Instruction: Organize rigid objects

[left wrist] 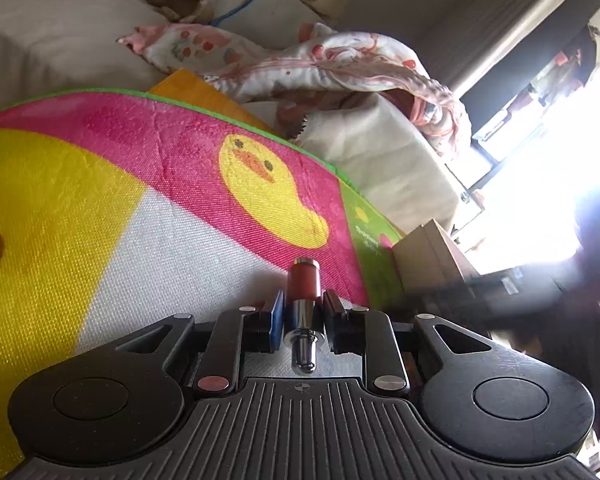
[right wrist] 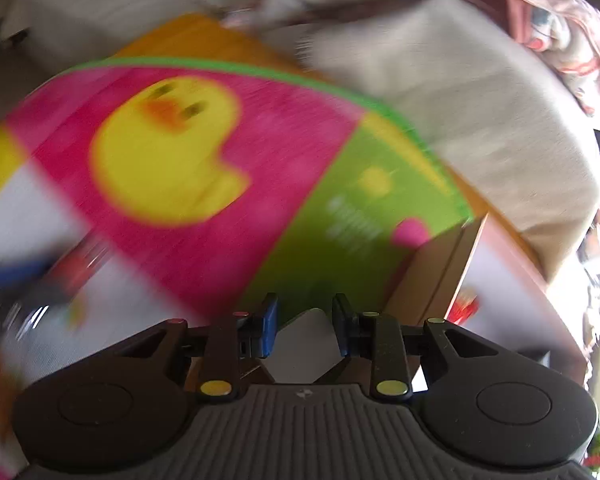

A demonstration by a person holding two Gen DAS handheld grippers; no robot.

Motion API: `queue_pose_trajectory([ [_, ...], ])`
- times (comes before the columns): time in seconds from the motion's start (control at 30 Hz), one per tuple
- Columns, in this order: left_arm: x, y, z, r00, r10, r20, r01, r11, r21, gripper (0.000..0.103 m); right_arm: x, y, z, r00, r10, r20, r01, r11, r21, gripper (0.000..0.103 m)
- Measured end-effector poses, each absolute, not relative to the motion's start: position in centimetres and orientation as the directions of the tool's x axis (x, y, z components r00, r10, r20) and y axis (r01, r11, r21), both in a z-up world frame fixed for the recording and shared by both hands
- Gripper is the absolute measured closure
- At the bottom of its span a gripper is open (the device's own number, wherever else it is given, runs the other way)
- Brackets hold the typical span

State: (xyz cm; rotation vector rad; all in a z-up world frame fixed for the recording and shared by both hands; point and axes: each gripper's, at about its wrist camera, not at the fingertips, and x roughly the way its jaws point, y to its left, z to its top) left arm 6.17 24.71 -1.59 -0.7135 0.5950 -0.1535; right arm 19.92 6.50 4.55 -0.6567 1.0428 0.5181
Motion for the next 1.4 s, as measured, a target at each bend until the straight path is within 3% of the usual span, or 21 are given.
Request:
queue_pose_trajectory([
  [0.17,6.2,24.4,-1.4,0.826,-0.319,-0.465,-0.061,0.769,-0.636,0.079,13.5,3.9,5.1,0.367,0.185,-0.912,-0.737,0.655,-0.164,0.074],
  [0.33,5.8,23.5,-0.9,0.825,-0.293,-0.484,-0.071,0.795,-0.602,0.079,8.0,0.4,4.6,0.389,0.231,-0.892,-0.775,0.606,-0.181,0.075],
  [0.47,4.5,21.6,-0.3,0.799,-0.343,-0.493,-0.021,0.804,-0.594,0.079,5.1,-2.9,3.5,0.562,0.211,-0.8,-0.726,0.588,-0.356,0.074],
  [0.53,3.5,20.2,0.0,0.782,-0.361,-0.508,0.012,0.824,-0.566,0.079,4.2,-4.9,3.6,0.63,0.207,-0.749,-0.68,0.613,-0.403,0.062],
  [0.63,1.9,18.4,0.4,0.758,-0.37,-0.537,0.035,0.846,-0.533,0.079,2.9,-8.3,5.5,0.519,0.381,-0.766,-0.733,0.659,-0.169,0.035],
  [0.73,0.2,17.4,0.3,0.74,-0.364,-0.566,0.029,0.858,-0.513,0.079,0.8,-10.3,6.5,0.38,0.557,-0.738,-0.784,0.618,0.062,0.031],
  [0.83,-1.1,16.8,0.6,0.731,-0.351,-0.585,0.024,0.87,-0.492,0.079,-1.4,-9.7,5.9,0.284,0.635,-0.719,-0.83,0.538,0.147,0.022],
  [0.9,-1.7,16.8,0.9,0.73,-0.336,-0.595,0.017,0.879,-0.476,0.078,-3.2,-8.1,4.5,0.26,0.615,-0.744,-0.868,0.486,0.099,0.019],
  [1.03,-2.5,17.2,1.5,0.731,-0.305,-0.611,0.006,0.897,-0.441,0.078,-7.1,-6.2,3.2,0.406,0.552,-0.728,-0.885,0.436,-0.163,0.016],
  [1.17,-3.3,17.8,1.5,0.725,-0.319,-0.611,0.017,0.895,-0.447,0.075,-6.3,-6.8,2.4,0.503,0.484,-0.716,-0.827,0.509,-0.237,0.018],
  [1.4,-2.1,16.6,0.9,0.72,-0.364,-0.591,0.043,0.874,-0.485,0.068,-2.7,-10.4,2.3,0.614,0.384,-0.69,-0.678,0.705,-0.21,0.018],
])
